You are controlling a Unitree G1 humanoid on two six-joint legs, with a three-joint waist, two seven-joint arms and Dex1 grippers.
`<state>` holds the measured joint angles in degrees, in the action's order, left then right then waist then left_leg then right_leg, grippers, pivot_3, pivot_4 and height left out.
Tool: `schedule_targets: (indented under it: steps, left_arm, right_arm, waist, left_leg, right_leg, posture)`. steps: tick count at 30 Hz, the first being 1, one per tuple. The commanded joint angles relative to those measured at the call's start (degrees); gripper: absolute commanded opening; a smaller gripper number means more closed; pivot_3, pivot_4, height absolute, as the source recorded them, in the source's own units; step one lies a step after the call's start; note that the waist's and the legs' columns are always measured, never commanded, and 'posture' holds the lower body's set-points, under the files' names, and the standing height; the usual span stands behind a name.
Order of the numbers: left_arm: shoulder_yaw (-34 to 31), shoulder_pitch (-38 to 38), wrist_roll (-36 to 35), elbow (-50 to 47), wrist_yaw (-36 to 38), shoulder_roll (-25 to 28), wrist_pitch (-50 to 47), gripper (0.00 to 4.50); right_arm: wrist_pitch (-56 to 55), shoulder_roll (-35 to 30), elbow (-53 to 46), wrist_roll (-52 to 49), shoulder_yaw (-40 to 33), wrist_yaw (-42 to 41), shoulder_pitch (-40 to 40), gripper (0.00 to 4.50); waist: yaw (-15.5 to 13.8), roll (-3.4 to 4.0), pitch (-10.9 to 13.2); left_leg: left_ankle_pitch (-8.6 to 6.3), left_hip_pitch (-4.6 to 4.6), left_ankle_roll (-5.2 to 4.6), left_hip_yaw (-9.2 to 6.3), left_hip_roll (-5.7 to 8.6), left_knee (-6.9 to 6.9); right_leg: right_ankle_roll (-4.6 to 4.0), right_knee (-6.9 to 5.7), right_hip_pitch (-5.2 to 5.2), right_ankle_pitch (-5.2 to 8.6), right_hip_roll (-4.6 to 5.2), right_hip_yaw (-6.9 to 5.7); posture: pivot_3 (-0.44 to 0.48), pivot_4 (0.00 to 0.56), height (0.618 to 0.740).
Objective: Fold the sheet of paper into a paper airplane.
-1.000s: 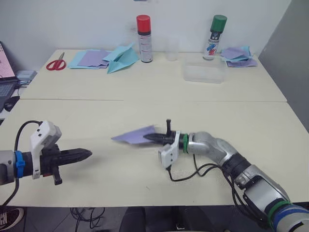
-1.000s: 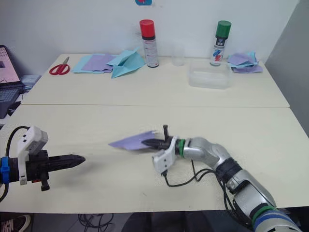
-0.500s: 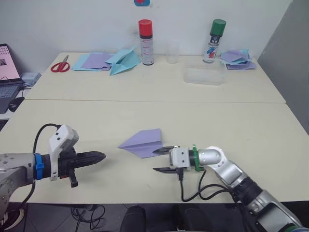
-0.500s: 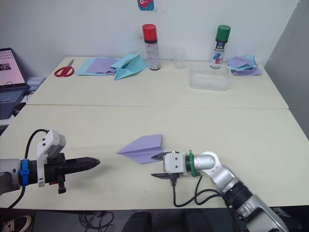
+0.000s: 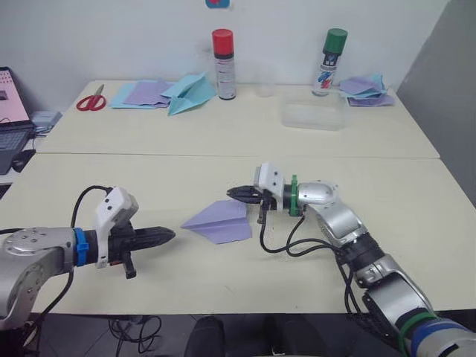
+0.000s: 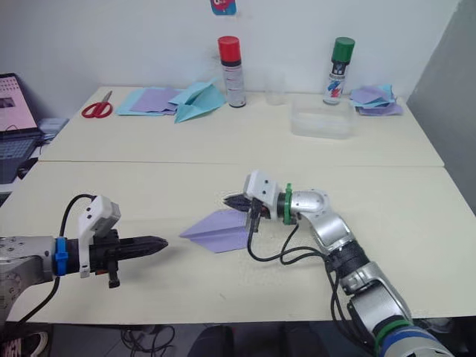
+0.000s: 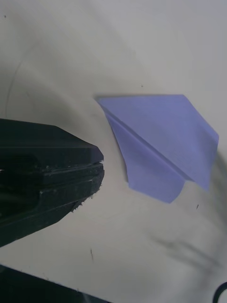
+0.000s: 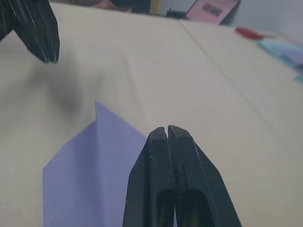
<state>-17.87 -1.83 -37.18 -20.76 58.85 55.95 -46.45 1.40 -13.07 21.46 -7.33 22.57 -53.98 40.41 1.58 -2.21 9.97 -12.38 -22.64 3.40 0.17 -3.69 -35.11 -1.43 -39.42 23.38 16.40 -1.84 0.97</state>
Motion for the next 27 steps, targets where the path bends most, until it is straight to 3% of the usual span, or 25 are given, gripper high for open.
schedule_targets:
  steps: [1,13,19,27]
  left_arm:
    - [0.8,0.9,1.8,-0.1,-1.9,-1.3,3.1,0.0]
    - [6.7,2.7,6.5,-0.4,-7.0,-6.3,7.9,0.0]
    - [12.6,5.3,13.3,3.9,-12.0,-11.6,13.2,0.0]
    - [18.6,2.8,18.7,10.2,-15.1,-16.3,14.3,0.0]
  right_arm:
    - [1.5,0.4,0.8,1.4,0.9,-2.2,-0.2,0.02]
    - [6.2,-3.1,-7.1,7.0,5.6,-4.4,-8.2,0.02]
    - [4.8,-2.3,-5.0,9.6,4.7,-0.8,-8.5,0.02]
    - [5.8,0.0,-7.4,8.8,4.7,-0.1,-9.1,0.02]
  waist:
    - [0.0,0.0,0.0]
    - [0.1,-0.03,0.0]
    - [0.1,-0.05,0.0]
    - [0.1,0.0,-0.1]
  left_leg:
    - [0.0,-0.06,0.0,0.01,0.0,-0.04]
    - [0.0,0.05,0.0,-0.02,0.0,-0.11]
    - [0.0,0.29,0.0,0.01,0.03,-0.12]
    - [0.0,0.39,0.0,0.0,0.02,-0.14]
  right_leg:
    - [0.0,0.0,0.04,0.0,0.02,0.01]
    - [0.02,-0.29,0.08,0.0,-0.04,-0.01]
    - [0.02,-0.41,-0.09,0.0,-0.05,0.05]
    - [0.02,-0.48,-0.16,0.0,-0.06,0.05]
  posture:
    - [0.0,0.15,0.74]
    - [0.0,0.15,0.74]
    - [0.0,0.15,0.74]
    - [0.0,0.15,0.74]
